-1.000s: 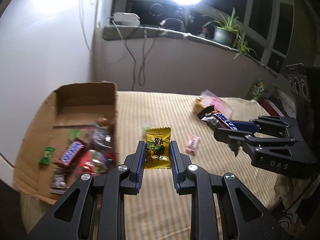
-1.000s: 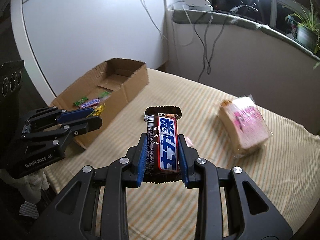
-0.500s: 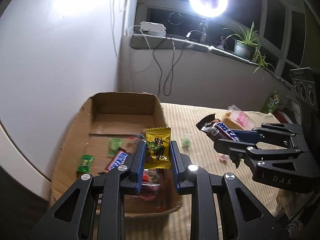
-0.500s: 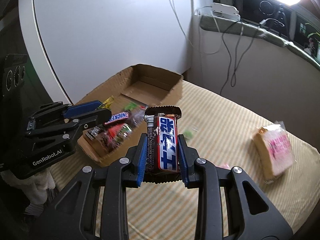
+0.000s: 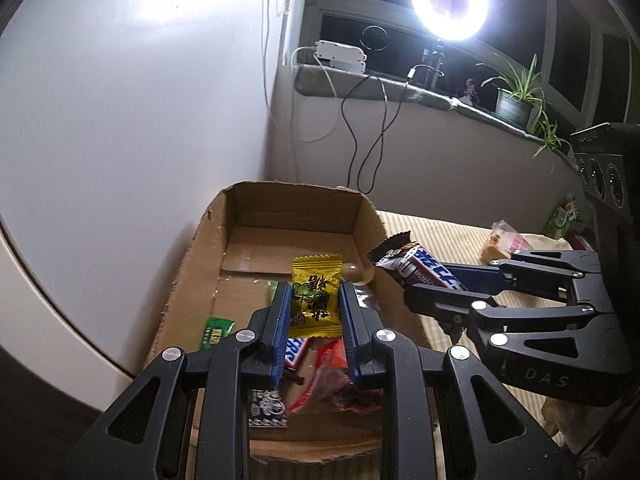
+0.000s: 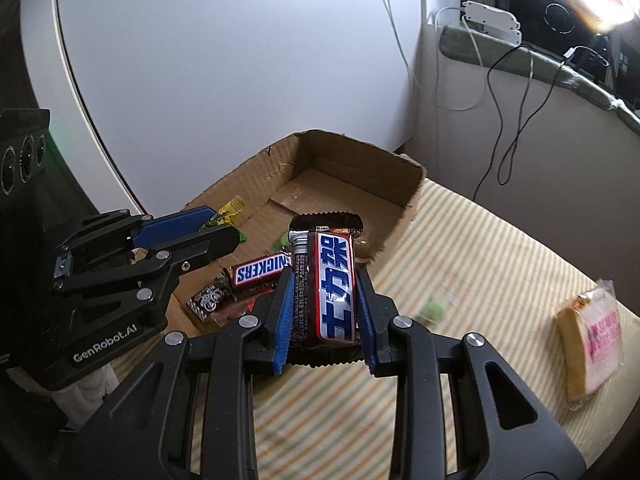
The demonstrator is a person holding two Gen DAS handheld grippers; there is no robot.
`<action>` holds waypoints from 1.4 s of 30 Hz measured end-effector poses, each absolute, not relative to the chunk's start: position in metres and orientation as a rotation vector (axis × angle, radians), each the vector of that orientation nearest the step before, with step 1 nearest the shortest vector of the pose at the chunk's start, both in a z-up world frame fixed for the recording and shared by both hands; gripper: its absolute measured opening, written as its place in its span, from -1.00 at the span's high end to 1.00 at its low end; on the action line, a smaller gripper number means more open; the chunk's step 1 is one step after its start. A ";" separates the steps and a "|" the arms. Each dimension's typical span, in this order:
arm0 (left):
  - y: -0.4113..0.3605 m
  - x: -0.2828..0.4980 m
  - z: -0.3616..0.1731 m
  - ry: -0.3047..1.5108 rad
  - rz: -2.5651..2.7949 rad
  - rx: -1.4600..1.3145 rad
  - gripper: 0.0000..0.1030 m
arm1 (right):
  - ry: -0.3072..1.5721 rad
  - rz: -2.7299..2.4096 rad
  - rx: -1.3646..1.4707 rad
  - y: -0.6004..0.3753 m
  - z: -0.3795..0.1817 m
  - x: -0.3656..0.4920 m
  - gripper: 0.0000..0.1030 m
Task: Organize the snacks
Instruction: 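Carry the yellow packet and chocolate bar into the box and open both tools, then move both open tools back toward the green and pink candies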
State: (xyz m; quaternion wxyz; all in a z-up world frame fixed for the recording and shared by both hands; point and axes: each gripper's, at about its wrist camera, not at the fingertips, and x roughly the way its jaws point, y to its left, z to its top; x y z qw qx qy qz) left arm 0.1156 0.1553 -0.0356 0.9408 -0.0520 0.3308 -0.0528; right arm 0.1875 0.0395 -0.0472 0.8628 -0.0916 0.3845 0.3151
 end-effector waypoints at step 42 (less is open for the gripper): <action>0.157 0.116 -0.028 0.662 -0.042 -0.093 -0.13 | 0.742 0.589 -0.198 0.006 -0.037 0.184 -0.73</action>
